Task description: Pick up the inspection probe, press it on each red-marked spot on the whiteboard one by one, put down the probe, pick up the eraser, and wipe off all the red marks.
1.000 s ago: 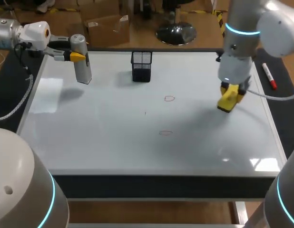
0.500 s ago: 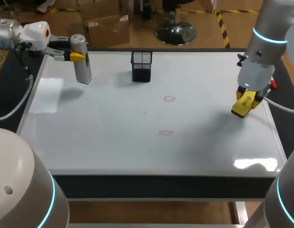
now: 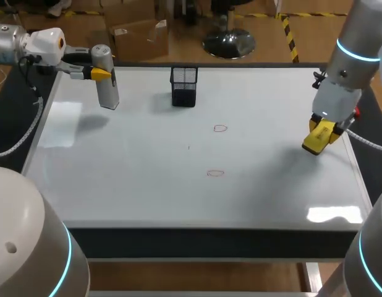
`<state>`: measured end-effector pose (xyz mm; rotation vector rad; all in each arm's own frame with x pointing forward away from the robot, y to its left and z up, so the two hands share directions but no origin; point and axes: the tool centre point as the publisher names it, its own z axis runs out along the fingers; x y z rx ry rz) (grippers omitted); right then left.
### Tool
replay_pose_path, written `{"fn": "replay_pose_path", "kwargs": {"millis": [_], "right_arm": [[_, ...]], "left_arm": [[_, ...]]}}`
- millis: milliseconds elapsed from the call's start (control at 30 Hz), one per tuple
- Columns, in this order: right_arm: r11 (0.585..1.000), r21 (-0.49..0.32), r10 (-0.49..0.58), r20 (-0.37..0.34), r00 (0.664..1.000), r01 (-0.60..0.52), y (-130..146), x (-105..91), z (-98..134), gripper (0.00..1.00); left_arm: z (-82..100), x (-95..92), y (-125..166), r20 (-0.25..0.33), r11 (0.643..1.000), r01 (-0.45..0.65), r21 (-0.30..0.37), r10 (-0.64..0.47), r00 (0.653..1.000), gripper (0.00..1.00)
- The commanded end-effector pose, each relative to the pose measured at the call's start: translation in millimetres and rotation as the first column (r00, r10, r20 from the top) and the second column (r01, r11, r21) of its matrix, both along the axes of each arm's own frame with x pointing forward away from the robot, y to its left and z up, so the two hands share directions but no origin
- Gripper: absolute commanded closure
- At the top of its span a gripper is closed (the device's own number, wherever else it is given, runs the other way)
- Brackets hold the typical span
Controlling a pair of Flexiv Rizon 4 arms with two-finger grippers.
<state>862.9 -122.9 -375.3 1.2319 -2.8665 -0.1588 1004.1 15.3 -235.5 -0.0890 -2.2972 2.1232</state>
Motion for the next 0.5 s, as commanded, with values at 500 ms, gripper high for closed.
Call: {"fn": "replay_pose_path", "kwargs": {"millis": [500], "right_arm": [[1.0, -0.003, 0.002, 0.001, 1.0, -0.002, -0.6, -0.1, 0.6, 1.0]], "left_arm": [[9.5, -13.7, -5.0, 0.007, 1.0, -0.009, 0.002, 0.009, 1.0, 1.0]]}}
